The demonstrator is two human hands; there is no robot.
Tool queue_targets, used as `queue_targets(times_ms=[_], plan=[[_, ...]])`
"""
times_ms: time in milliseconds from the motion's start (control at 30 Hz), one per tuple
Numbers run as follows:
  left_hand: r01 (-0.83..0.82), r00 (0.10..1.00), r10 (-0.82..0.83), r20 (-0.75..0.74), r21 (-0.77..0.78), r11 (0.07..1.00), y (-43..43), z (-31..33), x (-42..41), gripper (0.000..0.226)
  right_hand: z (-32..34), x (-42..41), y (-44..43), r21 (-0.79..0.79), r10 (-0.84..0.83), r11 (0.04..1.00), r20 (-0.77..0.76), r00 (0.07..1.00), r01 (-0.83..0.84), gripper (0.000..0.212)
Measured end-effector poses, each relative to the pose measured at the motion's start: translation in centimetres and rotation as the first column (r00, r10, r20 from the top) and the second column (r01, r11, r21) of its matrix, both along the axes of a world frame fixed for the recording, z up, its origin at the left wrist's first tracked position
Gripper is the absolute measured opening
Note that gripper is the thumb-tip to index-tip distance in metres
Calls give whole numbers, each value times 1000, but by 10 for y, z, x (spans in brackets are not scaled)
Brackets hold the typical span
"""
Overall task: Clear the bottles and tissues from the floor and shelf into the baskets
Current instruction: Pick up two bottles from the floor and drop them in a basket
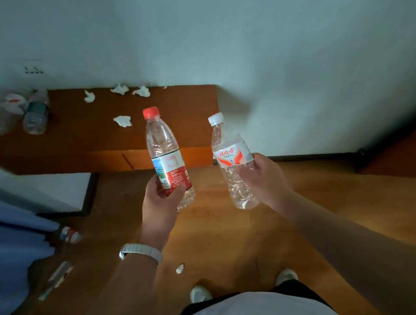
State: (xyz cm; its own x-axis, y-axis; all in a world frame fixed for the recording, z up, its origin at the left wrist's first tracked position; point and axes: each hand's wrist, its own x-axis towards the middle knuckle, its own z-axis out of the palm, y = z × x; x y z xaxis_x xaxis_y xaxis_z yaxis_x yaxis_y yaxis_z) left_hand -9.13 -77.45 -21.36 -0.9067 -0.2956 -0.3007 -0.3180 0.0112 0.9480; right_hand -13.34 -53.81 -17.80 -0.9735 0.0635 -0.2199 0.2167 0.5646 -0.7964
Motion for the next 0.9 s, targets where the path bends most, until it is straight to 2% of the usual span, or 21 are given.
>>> queue_targets(times_ms=[200,333,467,700,800,900], plan=[[175,984,-176,-17,-52,983,96,20,-15,56,11,29,103,-66,-190,980,-78,979,186,30],[309,950,-313,-22,-105,945,188,31,-18,61,15,62,193,-169,-337,933,-96,937,318,14],[469,880,-475,-24,-118,875,290,37,-15,67,17,99,289,-211,-458,877,-98,884,431,13],[648,752,-658,-39,-142,749,468,36,7,66,20,170,444,-228,-627,771,-111,771,594,28],[719,683,-730,-44,-142,681,537,40,22,59,20,207,498,-241,-711,696,-104,695,676,35],[795,588,-807,-49,-151,588,596,46,38,57,19,241,540,-297,-799,590,-85,595,751,29]])
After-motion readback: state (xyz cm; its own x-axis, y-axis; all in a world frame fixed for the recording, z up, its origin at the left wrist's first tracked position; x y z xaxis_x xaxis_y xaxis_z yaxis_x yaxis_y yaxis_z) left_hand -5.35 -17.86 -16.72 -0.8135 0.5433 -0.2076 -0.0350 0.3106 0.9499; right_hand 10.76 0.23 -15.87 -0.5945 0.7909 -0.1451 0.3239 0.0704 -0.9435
